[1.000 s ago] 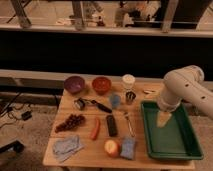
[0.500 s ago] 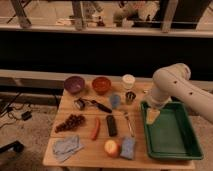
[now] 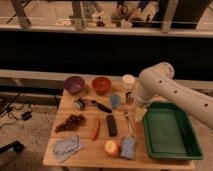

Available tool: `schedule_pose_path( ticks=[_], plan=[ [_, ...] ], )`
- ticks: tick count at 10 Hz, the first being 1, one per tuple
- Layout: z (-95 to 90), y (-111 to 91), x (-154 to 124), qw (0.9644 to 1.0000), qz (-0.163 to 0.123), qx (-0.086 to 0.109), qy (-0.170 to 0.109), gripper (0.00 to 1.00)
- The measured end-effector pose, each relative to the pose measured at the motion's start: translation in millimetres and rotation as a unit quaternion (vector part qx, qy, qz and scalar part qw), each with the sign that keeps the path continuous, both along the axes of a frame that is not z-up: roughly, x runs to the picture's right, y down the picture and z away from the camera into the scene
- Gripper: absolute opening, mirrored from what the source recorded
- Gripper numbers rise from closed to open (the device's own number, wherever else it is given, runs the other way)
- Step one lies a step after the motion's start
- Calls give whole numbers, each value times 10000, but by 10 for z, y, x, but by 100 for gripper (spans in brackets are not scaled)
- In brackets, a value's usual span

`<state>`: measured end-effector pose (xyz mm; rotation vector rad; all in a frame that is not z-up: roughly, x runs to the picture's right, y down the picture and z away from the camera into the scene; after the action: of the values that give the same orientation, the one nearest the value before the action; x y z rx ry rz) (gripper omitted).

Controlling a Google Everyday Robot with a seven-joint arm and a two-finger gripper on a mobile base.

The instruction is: Place brush in table surface

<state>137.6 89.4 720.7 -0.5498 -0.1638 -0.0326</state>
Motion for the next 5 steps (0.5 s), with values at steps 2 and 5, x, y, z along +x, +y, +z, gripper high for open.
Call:
schedule_pose_path(
  ticks=[2, 5],
  plan=[
    [105, 6, -276, 9999, -67, 28, -110, 80],
    [337, 20, -492, 9999, -56, -17, -88, 80]
  ],
)
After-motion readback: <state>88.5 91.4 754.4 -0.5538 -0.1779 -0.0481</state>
